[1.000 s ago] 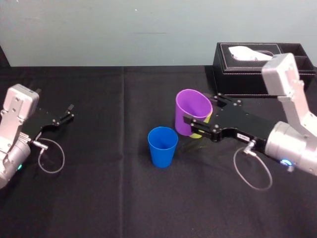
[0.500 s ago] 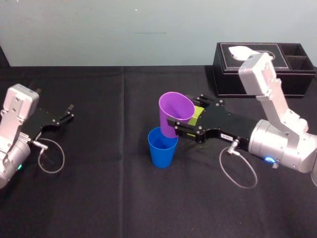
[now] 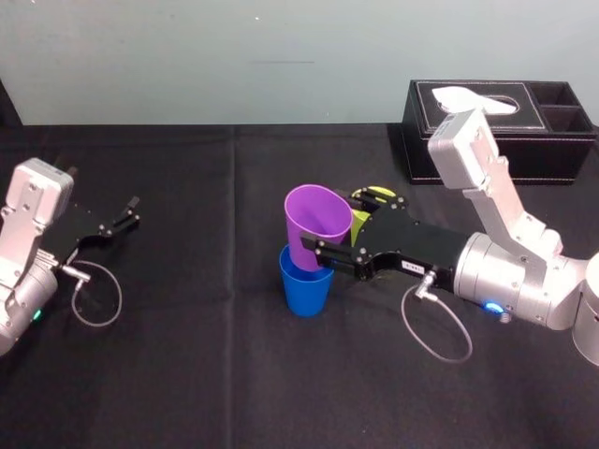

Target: Stack the three plastic cups sequentially using one hand.

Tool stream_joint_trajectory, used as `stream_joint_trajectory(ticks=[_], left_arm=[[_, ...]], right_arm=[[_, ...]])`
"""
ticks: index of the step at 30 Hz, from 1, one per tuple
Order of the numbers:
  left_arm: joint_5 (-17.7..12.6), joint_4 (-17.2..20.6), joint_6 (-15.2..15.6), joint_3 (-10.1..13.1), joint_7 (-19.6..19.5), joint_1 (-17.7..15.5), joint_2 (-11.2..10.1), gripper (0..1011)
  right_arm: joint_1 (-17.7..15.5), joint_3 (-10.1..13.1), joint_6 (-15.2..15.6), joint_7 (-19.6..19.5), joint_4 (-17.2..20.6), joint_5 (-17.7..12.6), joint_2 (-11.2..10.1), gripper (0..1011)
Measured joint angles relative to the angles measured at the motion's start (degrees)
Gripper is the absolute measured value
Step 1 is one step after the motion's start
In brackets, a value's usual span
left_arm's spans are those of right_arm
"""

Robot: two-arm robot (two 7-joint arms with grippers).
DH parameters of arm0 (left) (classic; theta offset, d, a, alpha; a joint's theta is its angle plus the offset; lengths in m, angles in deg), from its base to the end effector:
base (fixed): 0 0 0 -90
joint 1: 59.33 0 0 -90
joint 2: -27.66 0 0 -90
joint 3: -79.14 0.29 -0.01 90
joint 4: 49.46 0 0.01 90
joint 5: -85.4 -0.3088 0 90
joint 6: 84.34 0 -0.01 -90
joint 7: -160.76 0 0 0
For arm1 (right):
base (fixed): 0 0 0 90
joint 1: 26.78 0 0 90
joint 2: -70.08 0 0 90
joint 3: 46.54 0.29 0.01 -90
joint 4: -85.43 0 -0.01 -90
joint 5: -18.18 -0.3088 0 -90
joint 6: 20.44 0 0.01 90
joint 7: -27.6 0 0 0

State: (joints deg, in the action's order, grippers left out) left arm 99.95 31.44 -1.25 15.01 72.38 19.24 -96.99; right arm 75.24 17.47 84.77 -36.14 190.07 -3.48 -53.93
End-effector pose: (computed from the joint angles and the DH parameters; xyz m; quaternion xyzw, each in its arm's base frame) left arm 0.3581 0.0827 -0.3023 0.1415 -0.1325 0.5799 0.7913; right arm 0.3368 -0.0065 -0.1971 -0.1245 -0.0525 -0.3133 0.9400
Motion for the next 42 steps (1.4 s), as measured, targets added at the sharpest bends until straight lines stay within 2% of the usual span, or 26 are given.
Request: stream_joint_trajectory(ticks=[42], left_arm=[[0.0,0.0,0.0,0.0,0.0,0.0,0.0,1011]], right_arm=[[0.23,-1.32,-0.79,0.24,-3.42,1.48,1.3,726]])
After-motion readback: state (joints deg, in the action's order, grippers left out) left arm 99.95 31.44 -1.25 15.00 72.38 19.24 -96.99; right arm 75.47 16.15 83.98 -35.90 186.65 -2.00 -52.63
